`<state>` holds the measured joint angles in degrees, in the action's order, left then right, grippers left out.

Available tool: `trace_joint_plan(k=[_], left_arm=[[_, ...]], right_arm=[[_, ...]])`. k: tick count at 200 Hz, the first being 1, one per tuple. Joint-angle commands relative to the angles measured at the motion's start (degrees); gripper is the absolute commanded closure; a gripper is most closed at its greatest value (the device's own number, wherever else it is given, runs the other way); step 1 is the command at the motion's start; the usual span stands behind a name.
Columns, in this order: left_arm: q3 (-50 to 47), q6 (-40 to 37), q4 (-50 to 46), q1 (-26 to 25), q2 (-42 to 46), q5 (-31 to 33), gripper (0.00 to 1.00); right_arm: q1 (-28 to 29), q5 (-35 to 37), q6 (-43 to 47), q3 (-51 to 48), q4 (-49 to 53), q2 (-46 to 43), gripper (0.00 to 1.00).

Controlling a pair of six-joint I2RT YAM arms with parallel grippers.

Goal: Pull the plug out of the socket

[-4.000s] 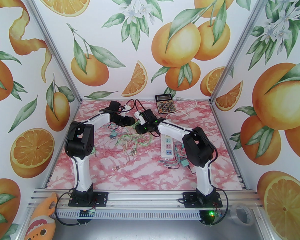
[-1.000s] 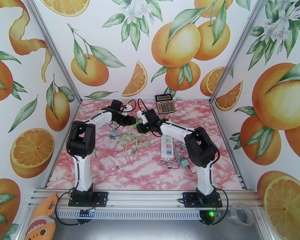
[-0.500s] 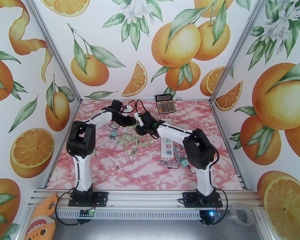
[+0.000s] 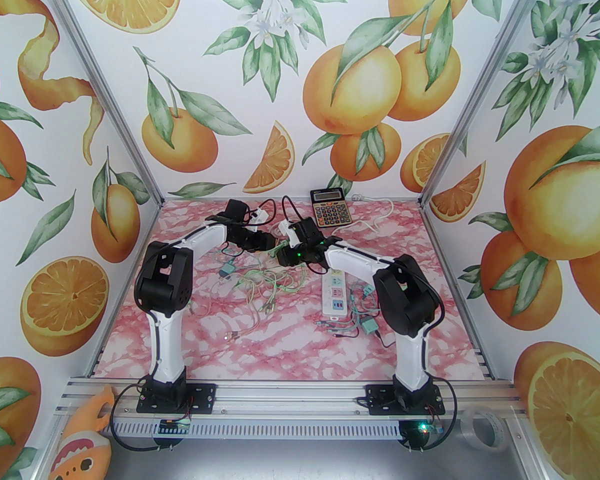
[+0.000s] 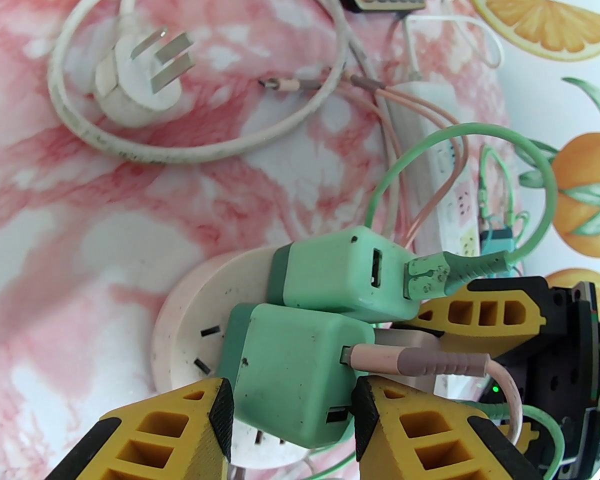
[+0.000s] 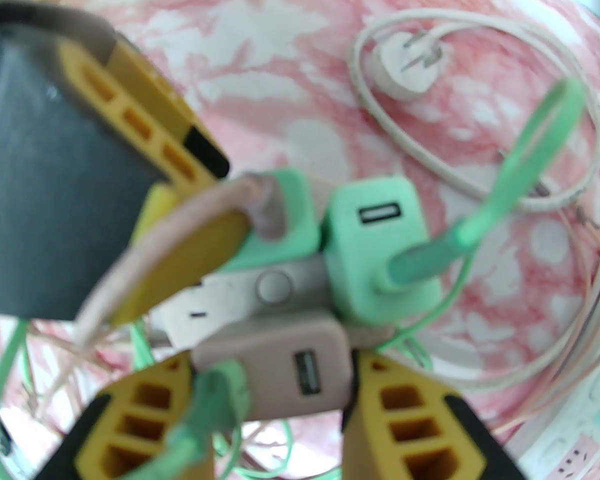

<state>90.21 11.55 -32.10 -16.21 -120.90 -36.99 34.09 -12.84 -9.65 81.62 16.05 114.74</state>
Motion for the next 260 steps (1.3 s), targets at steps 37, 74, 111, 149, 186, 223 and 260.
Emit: trace_joint_plan(k=[37,74,111,149,186,223,260], left_arm=[[-2.6,-2.3,-7.9,-1.1,-5.4,8.6,0.56],[-2.7,-2.5,-7.9,-1.3,-5.7,8.6,0.56],[-2.7,-2.6,-7.9,-1.4,-5.7,8.8,0.56],[-3.0,-2.8,-7.6,-1.5,-5.5,9.0,0.56],[-3.0,-2.8,-7.6,-1.6,-5.7,9.0,0.56],[-2.4,-2.7,-7.9,-1.6,-5.8,9.3,0.57],[-1.3,-1.6,-7.6,-1.1,-4.7,9.0,0.56]], right_arm=[[7.3,4.9,6.7,6.8,4.2,-2.7,0.73],[10.8,8.6,10.8,9.4,7.2,-1.0,0.73],[7.9,5.2,6.7,8.4,5.4,-1.8,0.73],[1.6,-3.4,-1.6,6.0,0.8,-3.2,0.74],[-0.2,-5.4,-3.4,5.9,0.2,-3.2,0.74],[1.3,-1.5,-0.7,6.6,3.0,-3.6,0.73],[2.0,2.4,2.0,6.7,6.9,-6.7,0.72]])
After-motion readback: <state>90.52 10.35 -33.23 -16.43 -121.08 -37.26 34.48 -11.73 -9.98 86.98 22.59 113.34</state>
